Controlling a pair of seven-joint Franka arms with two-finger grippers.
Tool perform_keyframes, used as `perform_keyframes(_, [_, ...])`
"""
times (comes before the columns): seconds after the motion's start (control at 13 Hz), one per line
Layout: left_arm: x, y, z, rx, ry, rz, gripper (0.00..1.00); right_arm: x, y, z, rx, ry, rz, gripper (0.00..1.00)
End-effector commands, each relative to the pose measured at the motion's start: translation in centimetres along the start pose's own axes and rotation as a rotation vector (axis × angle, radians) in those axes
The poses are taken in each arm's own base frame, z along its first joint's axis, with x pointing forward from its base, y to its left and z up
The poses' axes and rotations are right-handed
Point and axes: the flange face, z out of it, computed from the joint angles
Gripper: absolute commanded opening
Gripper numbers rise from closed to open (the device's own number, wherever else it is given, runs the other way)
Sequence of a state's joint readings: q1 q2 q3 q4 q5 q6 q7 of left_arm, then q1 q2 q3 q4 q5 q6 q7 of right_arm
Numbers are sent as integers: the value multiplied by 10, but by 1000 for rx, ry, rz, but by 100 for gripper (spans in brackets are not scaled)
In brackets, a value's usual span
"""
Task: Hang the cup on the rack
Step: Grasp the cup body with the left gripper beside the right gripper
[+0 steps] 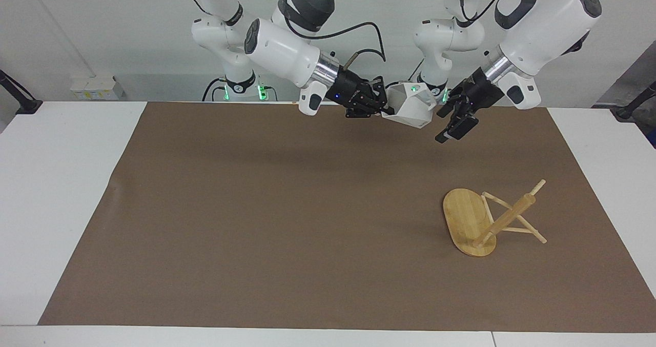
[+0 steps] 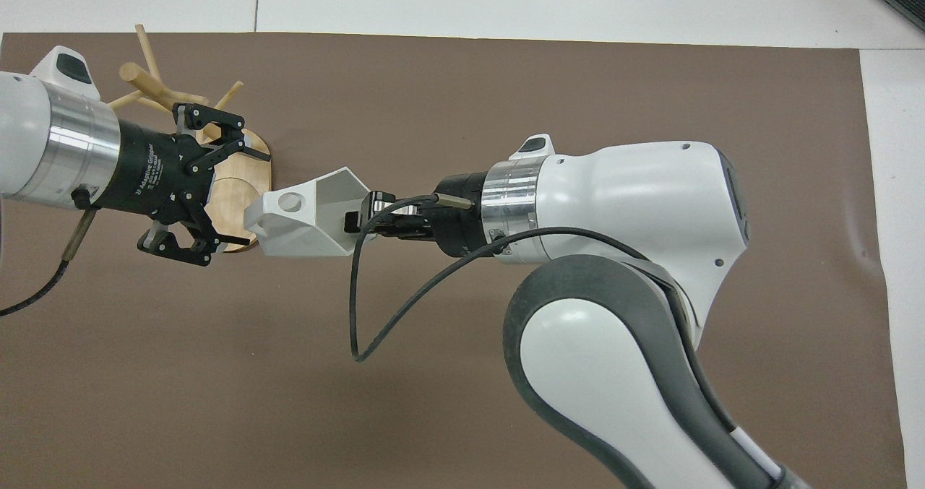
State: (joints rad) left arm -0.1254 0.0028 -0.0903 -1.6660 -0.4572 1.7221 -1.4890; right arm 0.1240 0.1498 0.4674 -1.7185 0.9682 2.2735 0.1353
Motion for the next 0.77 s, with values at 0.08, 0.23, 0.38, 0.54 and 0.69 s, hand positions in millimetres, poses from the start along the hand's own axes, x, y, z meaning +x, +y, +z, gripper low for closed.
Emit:
perform_keyframes(0.08, [1,-24,17,32,-68,-194,100,0,-3,-2,26,4,23,0])
perform_keyframes(0.23, [-3,-31,21,55,-117,-275,100,2,-1,-4,26,8,25,0])
perform_keyframes(0.38, [-5,-34,22,80,-124,-304,100,4,0,-7,26,13,29,0])
perform_keyframes(0.54, [-7,-32,20,71,-160,-326,100,6,1,-8,26,16,30,0])
perform_keyframes(0.69, [-12,-29,16,65,-200,-334,100,7,2,-8,26,18,31,0])
